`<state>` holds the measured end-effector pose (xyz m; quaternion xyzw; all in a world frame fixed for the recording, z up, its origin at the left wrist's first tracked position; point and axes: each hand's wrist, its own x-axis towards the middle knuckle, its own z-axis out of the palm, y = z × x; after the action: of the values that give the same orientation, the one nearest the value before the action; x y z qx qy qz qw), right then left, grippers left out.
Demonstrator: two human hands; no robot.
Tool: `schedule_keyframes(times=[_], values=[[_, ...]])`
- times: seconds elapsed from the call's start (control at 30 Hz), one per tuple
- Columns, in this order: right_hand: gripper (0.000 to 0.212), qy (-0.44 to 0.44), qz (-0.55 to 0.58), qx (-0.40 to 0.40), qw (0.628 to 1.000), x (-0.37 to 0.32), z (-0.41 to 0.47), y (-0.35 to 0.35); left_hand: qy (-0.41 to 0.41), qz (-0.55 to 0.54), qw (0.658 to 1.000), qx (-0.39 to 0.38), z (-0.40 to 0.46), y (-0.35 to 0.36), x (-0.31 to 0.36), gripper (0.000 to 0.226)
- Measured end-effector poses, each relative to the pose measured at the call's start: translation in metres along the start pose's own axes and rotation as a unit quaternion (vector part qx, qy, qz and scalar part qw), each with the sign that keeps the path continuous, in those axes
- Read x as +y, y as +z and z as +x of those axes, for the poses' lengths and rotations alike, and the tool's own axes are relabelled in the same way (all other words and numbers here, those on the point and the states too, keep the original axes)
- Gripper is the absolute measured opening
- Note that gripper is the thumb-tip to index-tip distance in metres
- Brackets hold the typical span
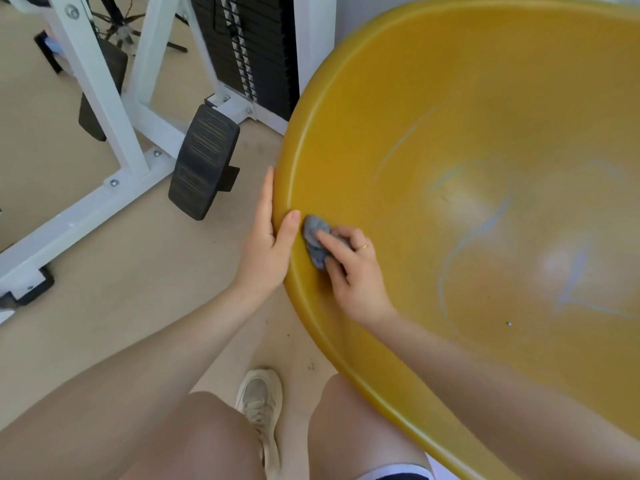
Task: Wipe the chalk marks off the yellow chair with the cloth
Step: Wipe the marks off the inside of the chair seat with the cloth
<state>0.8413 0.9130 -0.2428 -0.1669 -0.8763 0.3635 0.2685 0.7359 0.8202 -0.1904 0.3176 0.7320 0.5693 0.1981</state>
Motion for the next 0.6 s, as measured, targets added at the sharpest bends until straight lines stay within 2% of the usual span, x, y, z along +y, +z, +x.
schedule_keyframes(times=[0.13,0.2,0.27,0.33,0.4,0.47,0.53,0.6], values=[[0.042,0.031,-0.053,0.079,0.995,0.031,0.055,-0.005,-0.004,0.011,1.0,0.011,0.0,0.002,0.001,0.057],[0.041,0.08,-0.055,0.105,0.99,0.047,0.08,-0.015,-0.004,0.019,1.0,0.017,-0.001,0.004,0.002,0.056],[0.044,0.144,-0.043,0.109,0.983,0.056,0.094,-0.023,-0.008,0.032,0.999,0.026,-0.002,0.005,0.003,0.056],[0.046,0.17,-0.044,0.106,0.979,0.05,0.094,-0.024,-0.016,0.056,0.998,0.032,-0.003,0.006,0.005,0.058],[0.046,0.159,-0.054,0.078,0.983,0.032,0.076,-0.019,-0.013,0.102,0.994,0.03,-0.004,0.004,0.008,0.06],[0.046,0.106,-0.04,0.034,0.993,0.01,0.041,-0.01,-0.005,0.141,0.99,0.024,-0.005,0.002,0.011,0.06],[0.045,0.052,-0.012,-0.006,0.999,-0.011,0.0,-0.001,-0.001,0.154,0.988,0.024,-0.005,0.001,0.013,0.059],[0.044,0.039,0.017,-0.025,0.999,-0.022,-0.027,0.004,0.002,0.157,0.987,0.026,-0.006,0.002,0.013,0.058]])
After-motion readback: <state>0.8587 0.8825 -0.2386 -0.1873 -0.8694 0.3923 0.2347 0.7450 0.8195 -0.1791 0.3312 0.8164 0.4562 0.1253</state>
